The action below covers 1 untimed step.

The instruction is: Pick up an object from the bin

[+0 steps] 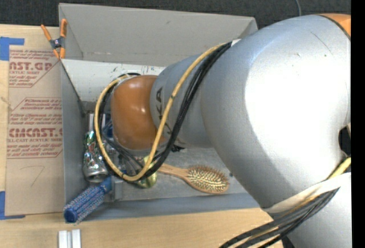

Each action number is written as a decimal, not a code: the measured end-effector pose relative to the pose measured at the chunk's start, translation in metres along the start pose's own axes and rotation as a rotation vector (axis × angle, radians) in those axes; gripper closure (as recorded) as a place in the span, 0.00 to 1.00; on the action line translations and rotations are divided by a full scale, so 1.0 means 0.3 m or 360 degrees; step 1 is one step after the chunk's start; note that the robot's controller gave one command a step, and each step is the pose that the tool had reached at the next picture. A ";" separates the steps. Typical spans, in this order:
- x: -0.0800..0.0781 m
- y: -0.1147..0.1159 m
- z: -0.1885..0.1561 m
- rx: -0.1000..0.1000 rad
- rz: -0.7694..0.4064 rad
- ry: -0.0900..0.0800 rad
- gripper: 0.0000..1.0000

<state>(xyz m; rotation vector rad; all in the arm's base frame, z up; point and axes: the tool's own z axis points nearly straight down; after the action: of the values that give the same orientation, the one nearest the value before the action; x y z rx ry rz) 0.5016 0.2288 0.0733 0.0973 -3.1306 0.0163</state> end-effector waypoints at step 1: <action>0.012 0.009 0.005 0.0000 0.0080 -0.0014 0.00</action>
Offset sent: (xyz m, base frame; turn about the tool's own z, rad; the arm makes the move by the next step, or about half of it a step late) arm -0.0184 0.0093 0.0001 -0.3389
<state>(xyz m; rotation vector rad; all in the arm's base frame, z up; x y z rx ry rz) 0.4979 0.2313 0.0716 0.0186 -3.1412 0.0161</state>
